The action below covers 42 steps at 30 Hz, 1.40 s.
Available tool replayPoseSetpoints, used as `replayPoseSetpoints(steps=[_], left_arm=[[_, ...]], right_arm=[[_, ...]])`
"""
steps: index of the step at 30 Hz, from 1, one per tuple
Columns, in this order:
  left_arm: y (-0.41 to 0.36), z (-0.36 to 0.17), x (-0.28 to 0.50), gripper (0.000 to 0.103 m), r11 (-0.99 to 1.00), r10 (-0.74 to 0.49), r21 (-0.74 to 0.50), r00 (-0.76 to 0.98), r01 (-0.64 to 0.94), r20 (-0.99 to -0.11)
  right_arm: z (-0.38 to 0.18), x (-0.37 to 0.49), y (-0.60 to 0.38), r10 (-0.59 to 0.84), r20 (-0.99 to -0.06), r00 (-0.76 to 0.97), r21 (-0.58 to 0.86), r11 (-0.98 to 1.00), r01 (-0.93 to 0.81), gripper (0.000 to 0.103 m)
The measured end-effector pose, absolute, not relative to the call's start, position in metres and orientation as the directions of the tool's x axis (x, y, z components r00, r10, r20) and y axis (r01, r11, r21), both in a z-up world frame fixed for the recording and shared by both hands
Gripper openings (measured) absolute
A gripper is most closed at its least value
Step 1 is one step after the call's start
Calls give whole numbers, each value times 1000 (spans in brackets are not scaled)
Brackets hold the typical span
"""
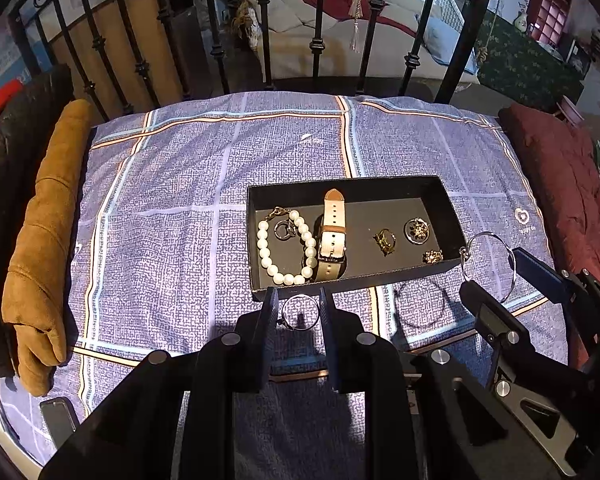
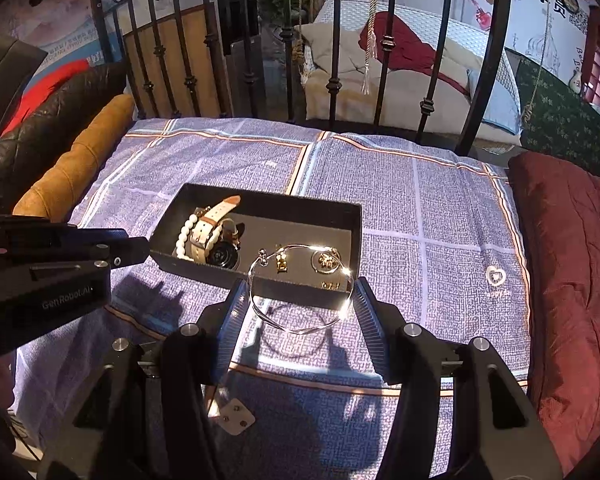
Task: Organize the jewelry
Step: 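Carry the bangle toward the box with right tool while left tool carries the silver ring, then open right tool to drop the bangle in the box while left tool drops the ring inside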
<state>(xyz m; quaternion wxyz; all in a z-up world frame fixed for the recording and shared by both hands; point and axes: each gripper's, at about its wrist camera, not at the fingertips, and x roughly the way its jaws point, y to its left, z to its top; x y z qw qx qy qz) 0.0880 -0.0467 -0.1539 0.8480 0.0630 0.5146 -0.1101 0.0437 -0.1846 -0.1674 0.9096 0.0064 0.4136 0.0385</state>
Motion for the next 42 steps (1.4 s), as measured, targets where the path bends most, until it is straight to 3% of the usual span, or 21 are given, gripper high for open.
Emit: replayPoseSetpoints(steps=[17,34,42], left_arm=[[-46,-132,126,21,967,-133,2,507,256,-852],[-66,-155,167,21,963,-138,-7,470,269,-872],[-67,-164,173,37,966,-117,1,444,257,-889]], right_arm=[[-158,74,-186,52,-720,692,35,999,-39,55],[-175,109,-175,50,-745,665,32,999,-40,55],[-180,115,-172,42,-761,648,21,999,-41,56]])
